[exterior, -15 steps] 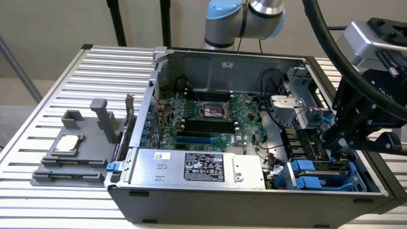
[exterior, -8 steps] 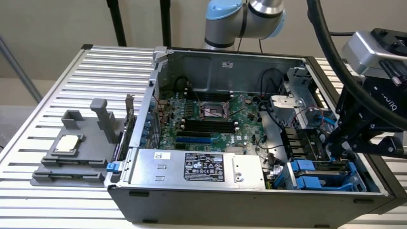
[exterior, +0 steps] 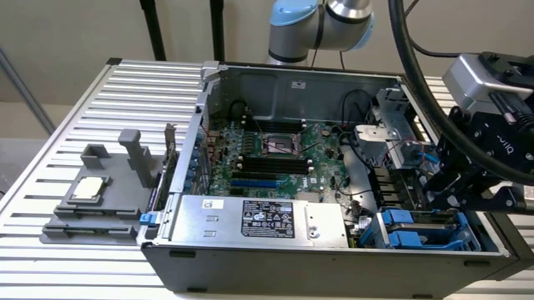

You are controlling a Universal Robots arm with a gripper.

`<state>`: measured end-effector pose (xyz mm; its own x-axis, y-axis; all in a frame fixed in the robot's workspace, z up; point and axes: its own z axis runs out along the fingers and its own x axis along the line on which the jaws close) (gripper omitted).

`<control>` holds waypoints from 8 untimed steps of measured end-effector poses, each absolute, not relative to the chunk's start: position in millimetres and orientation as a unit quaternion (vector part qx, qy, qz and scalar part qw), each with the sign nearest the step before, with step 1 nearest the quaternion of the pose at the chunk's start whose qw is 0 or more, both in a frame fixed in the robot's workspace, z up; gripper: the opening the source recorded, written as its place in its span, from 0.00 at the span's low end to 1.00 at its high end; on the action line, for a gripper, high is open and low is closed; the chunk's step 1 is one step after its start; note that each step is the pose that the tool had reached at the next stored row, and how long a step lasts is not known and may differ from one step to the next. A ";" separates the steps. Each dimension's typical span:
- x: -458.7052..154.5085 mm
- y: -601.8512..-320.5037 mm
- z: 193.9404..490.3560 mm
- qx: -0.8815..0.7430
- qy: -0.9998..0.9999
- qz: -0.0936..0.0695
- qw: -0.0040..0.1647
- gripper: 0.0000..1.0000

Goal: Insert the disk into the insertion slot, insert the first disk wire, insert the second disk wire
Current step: 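Insert the second disk wire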

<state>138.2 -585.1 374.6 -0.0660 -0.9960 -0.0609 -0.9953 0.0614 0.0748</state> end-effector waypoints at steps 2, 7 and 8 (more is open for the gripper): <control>139.0 -584.3 371.5 0.683 -0.728 -0.047 0.004 0.33; 141.1 -582.2 368.0 0.683 -0.729 -0.044 0.008 0.30; 141.2 -581.9 367.9 0.683 -0.729 -0.043 0.008 0.23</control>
<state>141.2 -581.9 367.9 -0.0661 -0.9967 -0.0462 -0.9953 0.0626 0.0738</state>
